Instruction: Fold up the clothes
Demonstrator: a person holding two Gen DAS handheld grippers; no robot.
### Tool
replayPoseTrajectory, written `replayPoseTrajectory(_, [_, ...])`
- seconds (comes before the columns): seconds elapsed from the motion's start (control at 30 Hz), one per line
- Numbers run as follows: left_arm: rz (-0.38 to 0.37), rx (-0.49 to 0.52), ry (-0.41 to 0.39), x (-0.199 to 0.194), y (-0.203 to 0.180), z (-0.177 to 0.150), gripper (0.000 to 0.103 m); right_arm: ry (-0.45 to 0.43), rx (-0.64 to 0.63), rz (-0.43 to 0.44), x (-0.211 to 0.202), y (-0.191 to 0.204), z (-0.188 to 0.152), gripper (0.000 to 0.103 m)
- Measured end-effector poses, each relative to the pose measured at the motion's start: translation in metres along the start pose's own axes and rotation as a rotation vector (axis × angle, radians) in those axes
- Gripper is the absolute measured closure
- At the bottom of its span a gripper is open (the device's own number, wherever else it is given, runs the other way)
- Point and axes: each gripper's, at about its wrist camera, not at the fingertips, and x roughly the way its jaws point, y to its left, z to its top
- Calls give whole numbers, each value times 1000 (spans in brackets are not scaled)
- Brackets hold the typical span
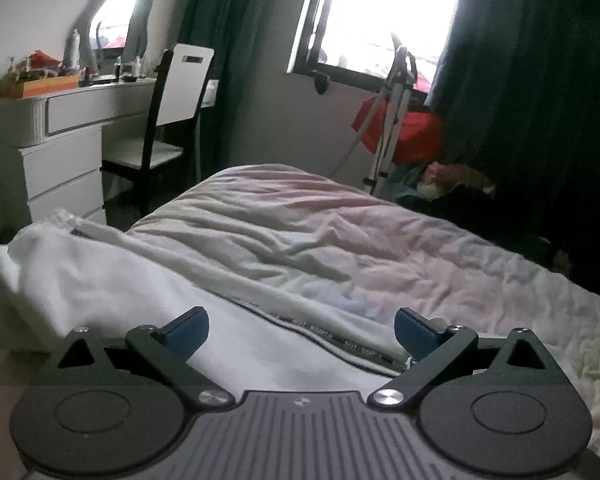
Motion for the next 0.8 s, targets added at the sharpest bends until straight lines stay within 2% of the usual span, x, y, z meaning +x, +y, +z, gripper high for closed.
replayPoseTrajectory(0.07, [-4, 16, -10, 0, -3, -1, 3, 16, 33, 4, 9, 1, 6, 80])
replayPoseTrajectory(0.17, [-28, 29, -4, 1, -6, -5, 3, 46, 69, 32, 15, 4, 10, 72])
replayPoseTrajectory(0.23, [-38, 40, 3, 3, -9, -7, 3, 51, 120, 98, 1, 3, 10, 57])
replayPoseTrajectory(0.3, [-37, 69, -3, 3, -14, -9, 3, 50, 230, 230, -8, -10, 12, 17])
replayPoseTrajectory(0.33, [-35, 84, -5, 1, -17, -9, 3, 47, 274, 282, -10, -15, 13, 13])
replayPoseTrajectory(0.43, [-56, 101, 0, -9, -18, -9, 3, 44, 343, 346, -24, -26, 21, 12])
replayPoseTrajectory(0.63, [-102, 138, -37, -52, -16, -11, 3, 13, 373, 248, -55, -44, 34, 12])
replayPoseTrajectory(0.8, [-148, 181, -81, -89, -17, -16, 3, -40, 451, 162, -93, -69, 36, 12])
